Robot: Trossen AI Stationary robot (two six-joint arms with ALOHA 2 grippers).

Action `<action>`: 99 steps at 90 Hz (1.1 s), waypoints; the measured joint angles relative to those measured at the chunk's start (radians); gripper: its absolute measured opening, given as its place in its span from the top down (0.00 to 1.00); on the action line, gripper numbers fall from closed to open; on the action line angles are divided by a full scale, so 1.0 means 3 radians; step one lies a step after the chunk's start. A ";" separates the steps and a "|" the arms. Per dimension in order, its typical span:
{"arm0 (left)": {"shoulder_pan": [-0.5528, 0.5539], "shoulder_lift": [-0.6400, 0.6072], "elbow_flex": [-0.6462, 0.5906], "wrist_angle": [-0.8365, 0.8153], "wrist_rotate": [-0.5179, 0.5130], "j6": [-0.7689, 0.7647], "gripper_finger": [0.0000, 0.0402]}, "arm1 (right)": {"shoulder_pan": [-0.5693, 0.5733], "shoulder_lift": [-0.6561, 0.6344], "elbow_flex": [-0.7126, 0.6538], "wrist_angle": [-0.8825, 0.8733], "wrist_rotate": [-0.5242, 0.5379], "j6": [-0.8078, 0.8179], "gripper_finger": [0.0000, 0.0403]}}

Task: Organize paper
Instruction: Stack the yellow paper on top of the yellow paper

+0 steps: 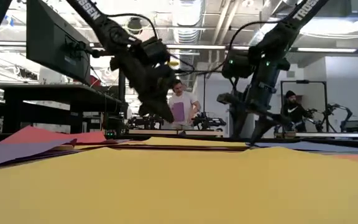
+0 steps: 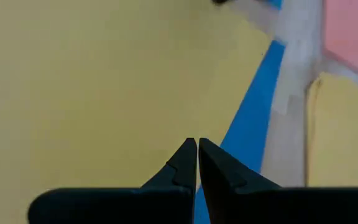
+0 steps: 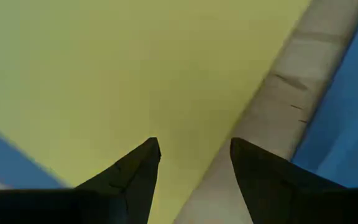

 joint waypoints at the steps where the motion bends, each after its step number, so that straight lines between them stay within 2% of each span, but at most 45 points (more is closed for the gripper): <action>1: -0.0002 0.0000 -0.0016 0.0025 -0.0002 -0.0007 1.00 | 0.0001 0.0002 0.0001 -0.0003 -0.0001 0.0001 0.53; 14: -0.0028 0.0008 -0.0156 0.0092 -0.0009 -0.0038 1.00 | 0.0053 0.0035 0.0002 0.0038 0.0022 0.0000 0.53; 43: -0.0102 0.0330 -0.0159 0.0134 0.0068 -0.0076 1.00 | 0.0082 0.0047 -0.0007 0.0275 -0.0001 0.0100 0.53; 77: -0.0134 0.0329 -0.0154 0.0076 0.0072 0.0060 1.00 | 0.0092 0.0056 -0.0005 0.0668 -0.0210 0.0066 0.53; 99: -0.0134 0.0329 -0.0154 0.0065 0.0073 0.0041 1.00 | 0.0114 0.0054 -0.0005 0.0681 -0.0294 0.0104 0.53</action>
